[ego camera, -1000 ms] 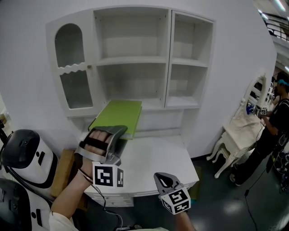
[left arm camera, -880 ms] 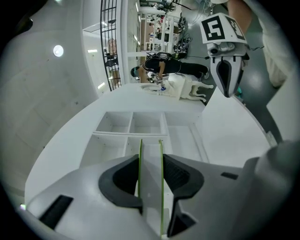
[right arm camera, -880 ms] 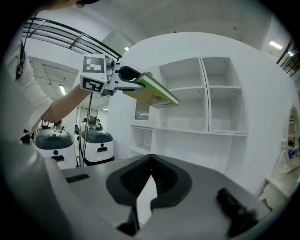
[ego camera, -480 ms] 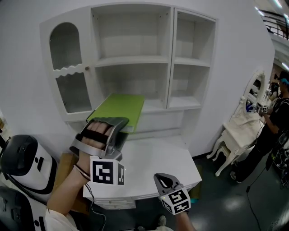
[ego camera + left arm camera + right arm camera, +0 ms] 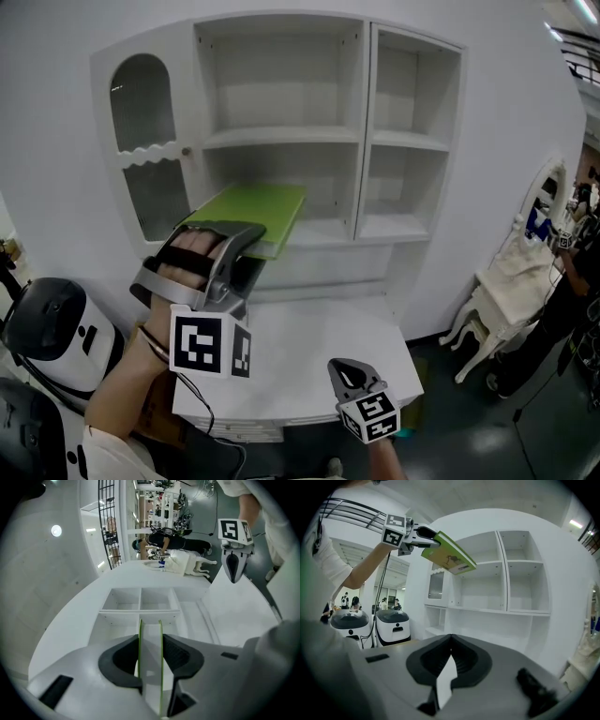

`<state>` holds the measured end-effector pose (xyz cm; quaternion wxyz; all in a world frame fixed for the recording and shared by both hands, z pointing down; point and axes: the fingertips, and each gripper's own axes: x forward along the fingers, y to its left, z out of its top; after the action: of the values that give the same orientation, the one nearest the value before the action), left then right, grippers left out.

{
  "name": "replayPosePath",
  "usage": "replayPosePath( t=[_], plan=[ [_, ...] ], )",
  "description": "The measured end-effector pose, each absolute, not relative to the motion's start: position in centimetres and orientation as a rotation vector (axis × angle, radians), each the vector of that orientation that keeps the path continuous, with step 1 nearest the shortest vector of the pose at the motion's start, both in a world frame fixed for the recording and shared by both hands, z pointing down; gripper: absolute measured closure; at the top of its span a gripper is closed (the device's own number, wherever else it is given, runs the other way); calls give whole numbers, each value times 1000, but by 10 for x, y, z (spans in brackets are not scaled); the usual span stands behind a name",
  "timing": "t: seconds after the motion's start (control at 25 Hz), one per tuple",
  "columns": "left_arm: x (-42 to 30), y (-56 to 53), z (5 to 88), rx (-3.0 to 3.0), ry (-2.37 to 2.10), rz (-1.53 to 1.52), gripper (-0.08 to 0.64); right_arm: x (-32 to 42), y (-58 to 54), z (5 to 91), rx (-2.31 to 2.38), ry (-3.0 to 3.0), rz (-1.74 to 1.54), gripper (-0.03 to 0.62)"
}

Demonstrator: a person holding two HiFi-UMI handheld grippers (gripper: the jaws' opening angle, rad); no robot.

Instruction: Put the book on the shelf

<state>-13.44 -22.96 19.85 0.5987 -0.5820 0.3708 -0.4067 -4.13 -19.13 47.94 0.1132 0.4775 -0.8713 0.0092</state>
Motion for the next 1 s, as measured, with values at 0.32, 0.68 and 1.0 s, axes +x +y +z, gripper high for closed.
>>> replayPosePath(
  t=[0.32, 0.68, 1.0],
  plan=[
    [-128, -238, 157, -1326, 915, -958, 410, -27, -219, 477, 1350, -2595, 26, 579],
    [-120, -250, 108, -1306, 989, -970, 409, -5, -247, 484, 1276, -2637, 49, 579],
    [-100, -262, 74, -1243, 1049, -980, 408, 21, -266, 485, 1227, -2668, 42, 580]
  ],
)
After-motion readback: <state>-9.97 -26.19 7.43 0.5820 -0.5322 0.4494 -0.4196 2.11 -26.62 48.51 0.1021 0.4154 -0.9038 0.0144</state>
